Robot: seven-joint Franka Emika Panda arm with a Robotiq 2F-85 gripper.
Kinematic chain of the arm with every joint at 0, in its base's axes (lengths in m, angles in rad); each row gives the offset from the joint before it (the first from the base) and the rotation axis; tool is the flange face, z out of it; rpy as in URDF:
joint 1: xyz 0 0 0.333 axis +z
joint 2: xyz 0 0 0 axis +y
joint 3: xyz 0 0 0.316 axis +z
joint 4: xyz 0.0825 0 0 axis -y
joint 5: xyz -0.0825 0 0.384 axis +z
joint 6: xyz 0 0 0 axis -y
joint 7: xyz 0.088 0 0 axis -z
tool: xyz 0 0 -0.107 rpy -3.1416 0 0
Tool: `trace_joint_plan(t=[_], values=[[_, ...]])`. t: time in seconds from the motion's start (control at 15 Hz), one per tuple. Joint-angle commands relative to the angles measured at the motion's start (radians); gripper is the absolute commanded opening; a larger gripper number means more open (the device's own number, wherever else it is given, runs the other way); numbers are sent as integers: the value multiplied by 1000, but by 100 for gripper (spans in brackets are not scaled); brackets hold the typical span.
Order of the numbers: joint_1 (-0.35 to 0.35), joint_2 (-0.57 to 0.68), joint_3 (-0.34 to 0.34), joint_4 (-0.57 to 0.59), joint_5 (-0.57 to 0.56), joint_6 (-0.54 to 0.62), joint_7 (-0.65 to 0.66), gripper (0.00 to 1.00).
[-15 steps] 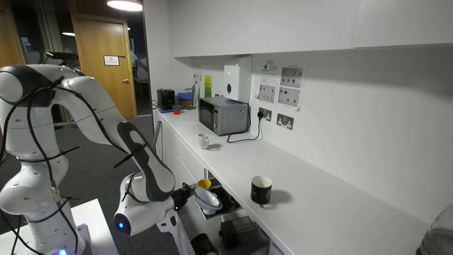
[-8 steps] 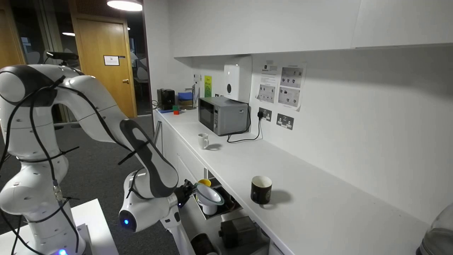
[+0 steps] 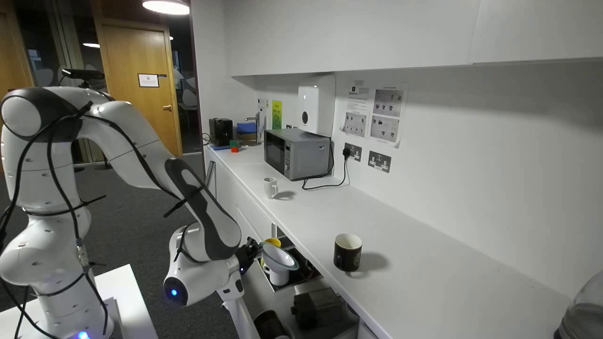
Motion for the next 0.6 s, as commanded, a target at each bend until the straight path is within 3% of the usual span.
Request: trace_joint_plan(t=[0.0,0.53], values=[[7,18,4,25,-5,-20,5,1],[25,74,14,58,-5,-18,9,1]])
